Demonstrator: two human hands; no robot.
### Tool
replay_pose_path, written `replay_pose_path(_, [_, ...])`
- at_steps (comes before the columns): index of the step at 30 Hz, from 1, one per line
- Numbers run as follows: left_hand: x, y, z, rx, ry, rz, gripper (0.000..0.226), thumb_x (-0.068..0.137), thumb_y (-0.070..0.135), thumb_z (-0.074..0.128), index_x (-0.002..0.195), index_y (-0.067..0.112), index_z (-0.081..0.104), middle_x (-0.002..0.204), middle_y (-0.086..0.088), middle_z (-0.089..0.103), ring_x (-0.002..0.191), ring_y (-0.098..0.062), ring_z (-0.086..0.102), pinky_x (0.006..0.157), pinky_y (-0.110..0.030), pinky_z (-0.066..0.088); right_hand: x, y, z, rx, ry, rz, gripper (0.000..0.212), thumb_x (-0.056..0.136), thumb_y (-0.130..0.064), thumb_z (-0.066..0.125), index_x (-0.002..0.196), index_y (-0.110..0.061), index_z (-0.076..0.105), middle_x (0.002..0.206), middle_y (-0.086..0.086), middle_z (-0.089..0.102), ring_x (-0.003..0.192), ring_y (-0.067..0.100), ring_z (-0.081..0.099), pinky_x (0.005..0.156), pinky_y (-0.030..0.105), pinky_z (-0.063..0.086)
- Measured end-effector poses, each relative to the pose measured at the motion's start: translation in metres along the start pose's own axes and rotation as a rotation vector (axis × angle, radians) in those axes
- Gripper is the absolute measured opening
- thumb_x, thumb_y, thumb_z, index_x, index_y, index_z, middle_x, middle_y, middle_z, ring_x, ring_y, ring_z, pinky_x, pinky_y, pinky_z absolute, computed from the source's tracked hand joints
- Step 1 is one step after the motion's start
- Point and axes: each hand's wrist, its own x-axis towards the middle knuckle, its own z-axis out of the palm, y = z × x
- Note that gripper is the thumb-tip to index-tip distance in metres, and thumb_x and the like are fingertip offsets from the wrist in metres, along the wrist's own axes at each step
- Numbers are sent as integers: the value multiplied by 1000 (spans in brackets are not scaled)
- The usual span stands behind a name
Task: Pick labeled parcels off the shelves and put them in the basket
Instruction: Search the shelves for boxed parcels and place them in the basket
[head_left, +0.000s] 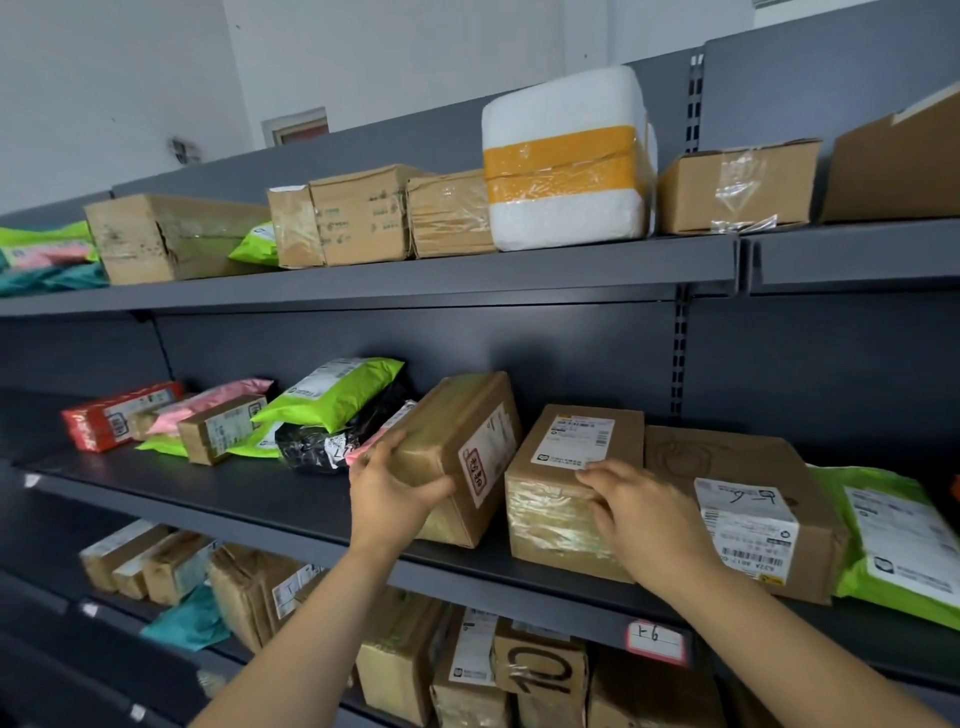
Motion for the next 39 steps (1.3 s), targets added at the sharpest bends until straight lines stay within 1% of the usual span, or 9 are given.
replay_pose_path(5, [-12,-8,-25,-474,77,-304,89,40,45,89,121,35,53,114,1,61,99,-20,65,82,-45,56,1,-3,3,-6,41,42,36,94,-30,49,130,-31,52,130,-14,51,111,11,54,82,30,50])
replay_pose_path(11, [-16,-16,-57,-791,62,-396,63,70,13,81,127,17,53,114,-8,65,94,-21,68,70,-39,59,-5,-26,13,-148,92,133,31,69,-22,77,97,-11,69,91,4,67,78,25,64,75,40,55])
replay_pose_path(14, [-11,-22,-71,-888,21,-438,48,76,13,75,120,15,55,115,-9,64,100,-22,65,66,-36,60,-1,-40,8,-252,29,214,37,87,-42,56,114,-17,60,108,0,64,97,20,62,105,44,38])
replay_pose_path(18, [1,-36,-91,-1016,-100,-460,42,80,13,70,119,15,54,119,-10,62,109,-27,60,65,-35,59,11,-67,5,-314,35,299,52,93,-58,27,129,-26,47,125,-3,57,118,17,51,109,45,28])
replay_pose_path(23, [22,-61,-121,-1093,-288,-424,35,82,9,65,114,16,55,113,-10,64,104,-28,64,81,-43,57,29,-143,22,94,183,254,63,89,-55,37,137,-16,46,136,7,51,128,25,42,107,38,32])
replay_pose_path(26, [34,-78,-133,-1126,-394,-434,41,76,11,69,114,13,55,112,-11,65,104,-30,64,73,-39,59,38,-202,33,556,123,363,62,91,-52,41,145,-25,31,146,-3,39,134,13,35,108,31,29])
replay_pose_path(29, [41,-91,-137,-1161,-521,-435,55,67,18,71,119,11,55,115,-13,65,106,-31,64,71,-38,58,41,-241,41,895,147,445,53,89,-49,44,139,-41,25,125,-22,44,119,-1,39,99,22,30])
replay_pose_path(33, [45,-103,-136,-1198,-702,-423,50,68,18,67,117,14,58,109,-12,68,101,-29,66,70,-37,58,26,-249,35,917,244,526,76,76,-57,49,145,-40,21,130,-19,44,122,0,39,102,27,32])
replay_pose_path(39, [25,-97,-121,-1107,-957,-377,52,66,14,74,116,16,59,98,-5,72,89,-22,69,74,-41,58,-25,-229,6,884,400,716,62,77,-51,64,129,-48,29,130,-16,48,115,0,48,105,36,38])
